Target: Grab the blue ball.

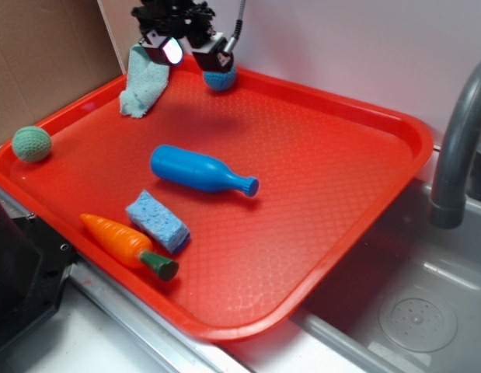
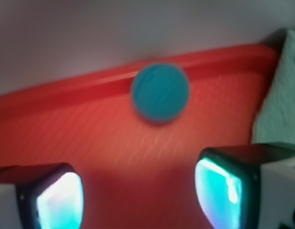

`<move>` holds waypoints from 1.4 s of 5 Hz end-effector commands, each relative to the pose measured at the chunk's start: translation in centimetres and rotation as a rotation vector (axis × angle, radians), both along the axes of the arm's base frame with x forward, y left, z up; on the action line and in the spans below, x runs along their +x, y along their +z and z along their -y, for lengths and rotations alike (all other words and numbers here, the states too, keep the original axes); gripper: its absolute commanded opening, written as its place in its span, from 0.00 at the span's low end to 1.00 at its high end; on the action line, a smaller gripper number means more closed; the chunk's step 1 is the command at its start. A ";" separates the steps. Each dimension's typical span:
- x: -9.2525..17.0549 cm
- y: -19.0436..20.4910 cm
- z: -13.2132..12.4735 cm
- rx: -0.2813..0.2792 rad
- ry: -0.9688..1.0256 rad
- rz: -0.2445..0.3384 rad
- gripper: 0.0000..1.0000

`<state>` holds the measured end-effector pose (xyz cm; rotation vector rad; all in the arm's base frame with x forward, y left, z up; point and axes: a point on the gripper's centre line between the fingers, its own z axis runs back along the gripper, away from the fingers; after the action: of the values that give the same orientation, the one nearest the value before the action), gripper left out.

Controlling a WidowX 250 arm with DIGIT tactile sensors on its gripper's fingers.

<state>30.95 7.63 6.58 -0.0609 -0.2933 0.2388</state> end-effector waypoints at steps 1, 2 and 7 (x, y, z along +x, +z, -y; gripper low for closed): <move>2.7 0.4 -2.1 0.039 -0.014 0.047 1.00; 2.7 0.4 -2.1 0.039 -0.014 0.047 1.00; 0.3 3.3 -0.1 0.017 -0.113 0.096 0.00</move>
<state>30.70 7.26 8.32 -0.0903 -0.3323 0.1298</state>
